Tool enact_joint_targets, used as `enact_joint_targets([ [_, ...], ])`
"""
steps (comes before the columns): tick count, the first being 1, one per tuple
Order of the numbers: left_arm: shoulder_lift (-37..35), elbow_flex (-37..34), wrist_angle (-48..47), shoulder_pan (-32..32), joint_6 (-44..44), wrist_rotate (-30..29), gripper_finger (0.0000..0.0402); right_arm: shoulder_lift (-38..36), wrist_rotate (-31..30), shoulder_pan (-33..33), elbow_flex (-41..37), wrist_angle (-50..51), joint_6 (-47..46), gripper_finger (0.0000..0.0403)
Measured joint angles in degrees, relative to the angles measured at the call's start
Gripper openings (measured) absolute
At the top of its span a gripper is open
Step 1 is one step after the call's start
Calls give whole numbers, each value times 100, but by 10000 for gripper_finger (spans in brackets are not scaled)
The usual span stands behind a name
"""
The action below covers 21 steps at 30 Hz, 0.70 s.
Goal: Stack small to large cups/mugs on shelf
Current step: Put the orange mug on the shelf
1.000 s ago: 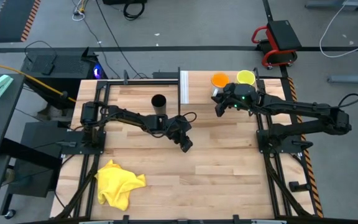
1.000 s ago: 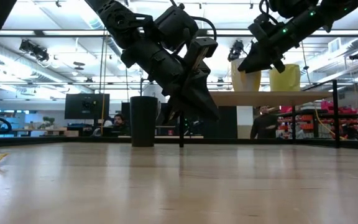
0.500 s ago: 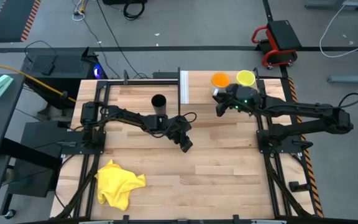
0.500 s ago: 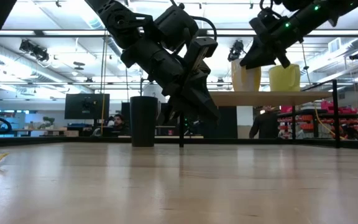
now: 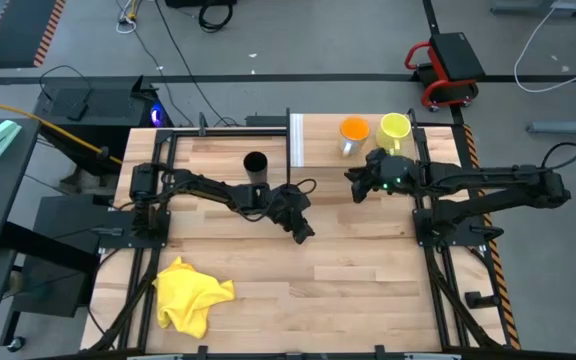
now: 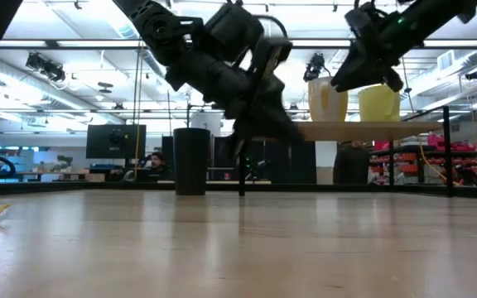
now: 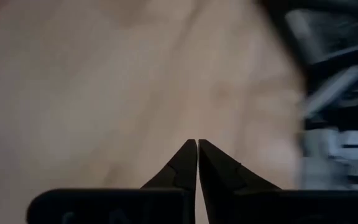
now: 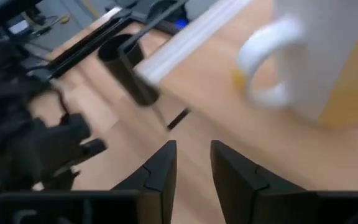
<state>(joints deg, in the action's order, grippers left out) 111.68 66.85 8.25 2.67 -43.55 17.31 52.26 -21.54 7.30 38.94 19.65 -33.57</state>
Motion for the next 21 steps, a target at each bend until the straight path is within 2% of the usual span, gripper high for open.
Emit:
enact_joint_targets([
  [3, 0, 39, 652, 46, -257, 269, 15, -126, -42, -406, 0, 345, -519, 88],
  [8, 2, 698, 553, 194, -99, 397, 6, -301, -341, -1194, 224, 1009, -1202, 27],
  [10, 2, 1079, 195, 292, 113, 395, 7, -327, -474, -1480, 428, 1205, -1279, 8],
  [12, 2, 1515, -476, 411, 464, 244, 11, -321, -666, -1724, 640, 1452, -1397, 9],
  [17, 2, 2547, -2442, 825, 1441, -905, 10, -319, -1389, -2271, 965, 2382, -1766, 5],
  [21, 0, 3015, -2707, 1277, 1666, -1147, 6, -346, -1764, -2505, 984, 2825, -2056, 3],
])
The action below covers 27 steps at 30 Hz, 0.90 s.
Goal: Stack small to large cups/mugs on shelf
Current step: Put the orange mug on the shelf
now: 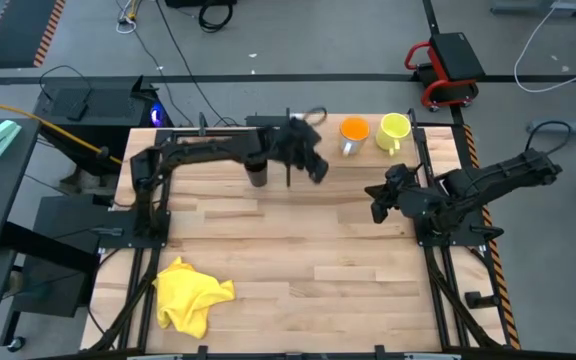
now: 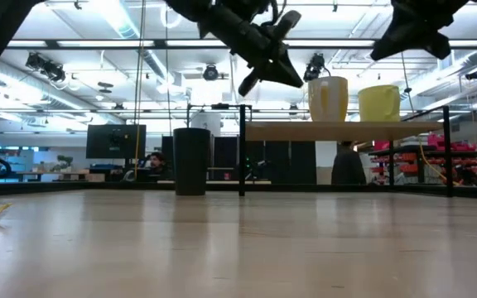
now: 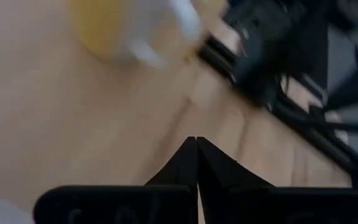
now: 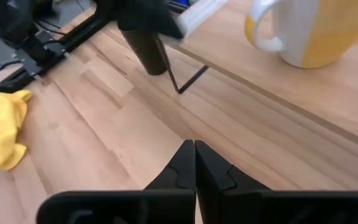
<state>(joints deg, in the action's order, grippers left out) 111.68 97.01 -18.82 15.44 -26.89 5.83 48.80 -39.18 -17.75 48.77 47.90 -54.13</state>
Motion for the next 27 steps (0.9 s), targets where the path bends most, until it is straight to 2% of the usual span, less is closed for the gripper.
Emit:
enact_joint_targets([
  [7, 1, 114, 16, 439, -198, 54, 9, 22, -24, -18, 2, 28, 140, 2],
  [13, 230, 132, 580, 287, -362, 187, 12, 21, -443, -10, 2, 23, 182, 1],
  [15, 262, 108, 392, 290, -411, 204, 16, 9, -518, -3, 4, 13, 180, 1],
  [22, 500, 125, 943, 304, -548, 56, 5, 17, -744, -1, 6, 6, 164, 0],
  [27, 634, 397, 1005, 299, -587, 67, 16, 17, -1023, 2, 5, -35, 18, 0],
])
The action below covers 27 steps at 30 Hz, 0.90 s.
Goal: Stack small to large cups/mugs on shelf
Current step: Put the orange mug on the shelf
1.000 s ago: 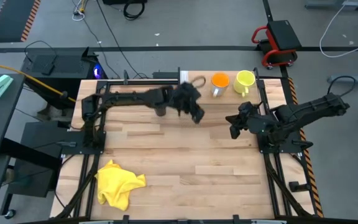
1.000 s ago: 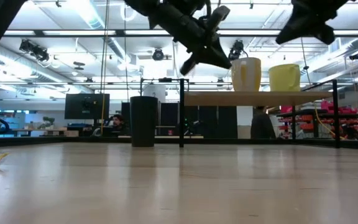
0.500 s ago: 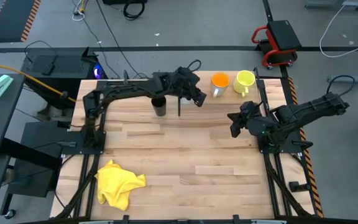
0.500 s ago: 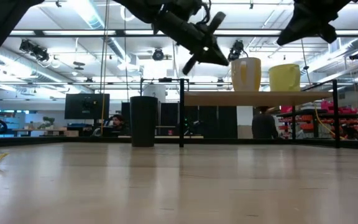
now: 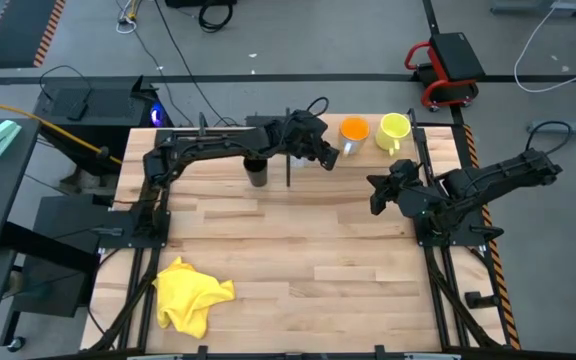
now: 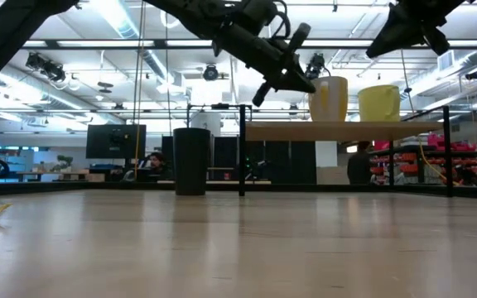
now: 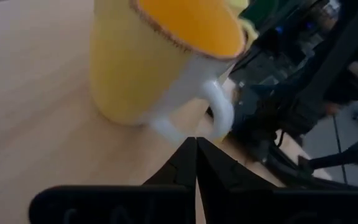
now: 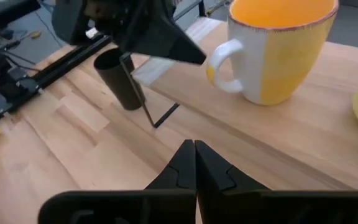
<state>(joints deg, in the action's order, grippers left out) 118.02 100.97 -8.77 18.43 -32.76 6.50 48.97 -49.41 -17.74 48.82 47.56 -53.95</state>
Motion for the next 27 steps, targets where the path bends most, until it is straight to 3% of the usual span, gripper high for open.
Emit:
enact_joint_targets([
  [8, 403, 706, -439, -98, 82, 86, 6, 0, 41, 293, 1, -101, 44, 0],
  [27, 546, 749, -315, -172, -70, 133, 21, 0, 57, 387, 0, -131, 120, 0],
])
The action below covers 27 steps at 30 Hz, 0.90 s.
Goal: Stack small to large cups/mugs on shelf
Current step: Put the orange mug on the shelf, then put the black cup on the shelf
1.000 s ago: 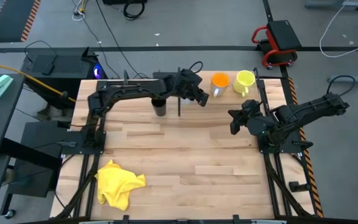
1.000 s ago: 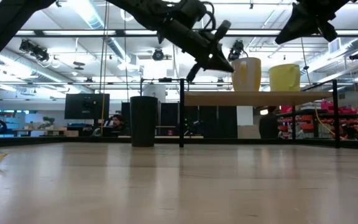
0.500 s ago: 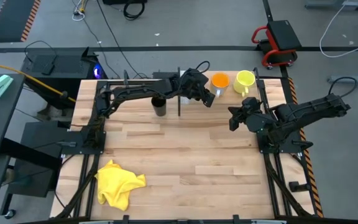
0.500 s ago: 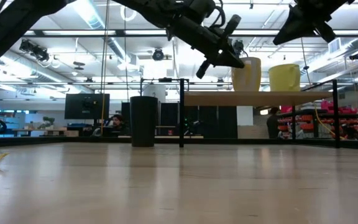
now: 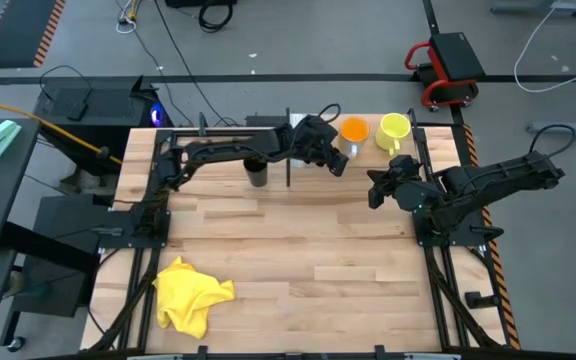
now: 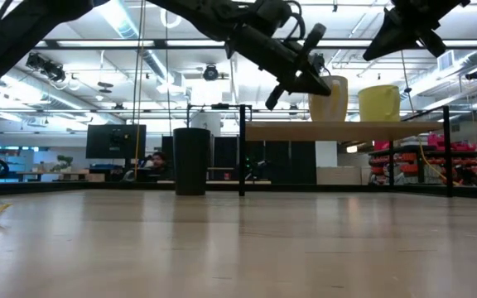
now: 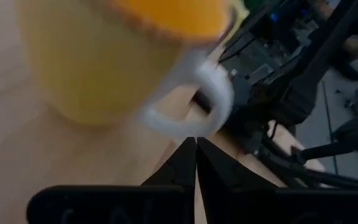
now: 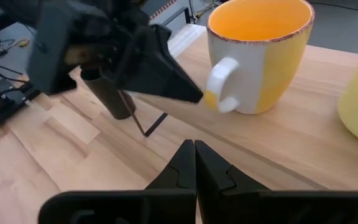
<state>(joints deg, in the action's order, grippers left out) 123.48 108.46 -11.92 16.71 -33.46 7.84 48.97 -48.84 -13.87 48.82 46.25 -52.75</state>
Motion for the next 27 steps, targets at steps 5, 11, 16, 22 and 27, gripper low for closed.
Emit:
enact_joint_targets([
  [5, 2, -2, 125, 2, -9, -4, 10, 0, 0, 0, 0, -14, -2, 0],
  [11, 4, -4, -25, 2, 109, 46, 14, 0, 0, -2, 0, -13, -2, 1],
  [16, -43, -4, -294, 9, 109, 572, 29, -37, 64, -152, 0, -64, -133, 4],
  [22, -517, -4, -617, 4, 391, 624, 23, -162, 90, -549, 279, -120, -175, 5],
  [27, -951, -4, -1013, 12, 704, 480, 11, -173, 89, -880, 957, -105, 276, 6],
])
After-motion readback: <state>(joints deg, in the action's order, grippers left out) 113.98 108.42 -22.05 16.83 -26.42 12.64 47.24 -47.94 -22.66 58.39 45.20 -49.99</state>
